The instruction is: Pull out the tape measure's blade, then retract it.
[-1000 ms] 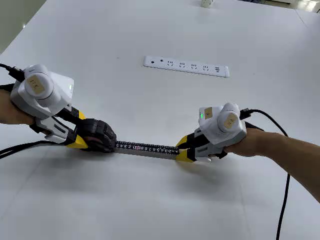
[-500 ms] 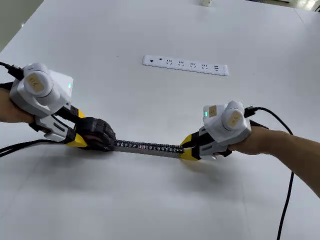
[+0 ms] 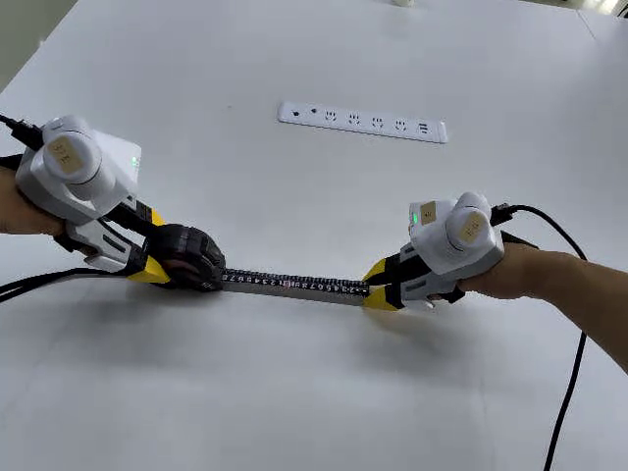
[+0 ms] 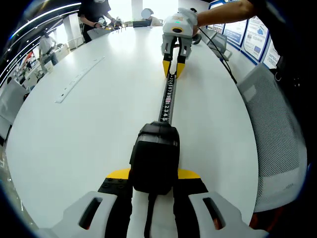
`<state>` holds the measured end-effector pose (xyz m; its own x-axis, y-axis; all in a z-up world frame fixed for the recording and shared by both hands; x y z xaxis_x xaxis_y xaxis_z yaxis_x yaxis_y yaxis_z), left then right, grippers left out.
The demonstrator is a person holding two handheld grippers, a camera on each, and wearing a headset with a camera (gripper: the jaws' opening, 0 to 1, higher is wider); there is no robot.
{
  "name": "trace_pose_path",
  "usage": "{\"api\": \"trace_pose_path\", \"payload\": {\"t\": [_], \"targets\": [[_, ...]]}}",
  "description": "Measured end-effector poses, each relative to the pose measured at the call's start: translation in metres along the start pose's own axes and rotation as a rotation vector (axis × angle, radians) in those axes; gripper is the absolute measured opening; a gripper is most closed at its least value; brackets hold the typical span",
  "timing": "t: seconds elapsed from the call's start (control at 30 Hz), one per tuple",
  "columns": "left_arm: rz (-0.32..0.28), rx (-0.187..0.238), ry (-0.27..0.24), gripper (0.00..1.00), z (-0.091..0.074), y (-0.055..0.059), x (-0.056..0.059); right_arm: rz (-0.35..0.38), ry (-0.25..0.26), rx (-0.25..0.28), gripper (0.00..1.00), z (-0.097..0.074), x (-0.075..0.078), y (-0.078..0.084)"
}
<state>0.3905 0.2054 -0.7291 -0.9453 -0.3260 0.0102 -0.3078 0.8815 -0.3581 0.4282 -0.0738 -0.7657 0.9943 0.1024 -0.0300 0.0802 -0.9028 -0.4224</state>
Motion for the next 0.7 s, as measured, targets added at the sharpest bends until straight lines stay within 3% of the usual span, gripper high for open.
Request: {"api": "trace_pose_path", "payload": {"t": [0.7], "targets": [[0.006, -0.012, 0.003, 0.26, 0.000, 0.000, -0.001, 0.026, 0.011, -0.034, 0.08, -0.011, -0.002, 0.019]]}}
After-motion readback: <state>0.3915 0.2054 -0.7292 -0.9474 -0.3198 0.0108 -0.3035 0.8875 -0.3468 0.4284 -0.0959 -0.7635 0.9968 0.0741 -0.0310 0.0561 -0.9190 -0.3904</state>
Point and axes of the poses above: the centre of the closed fingertips' face, and the gripper's own axes: z roughly forward along the fingers, x roughly to its right, y roughly out of its underside, the point moved 5 cm from there along -z, roughly backward along the fingers, and after that the axes turned 12 degrees about -x, right-handed, at the moved point
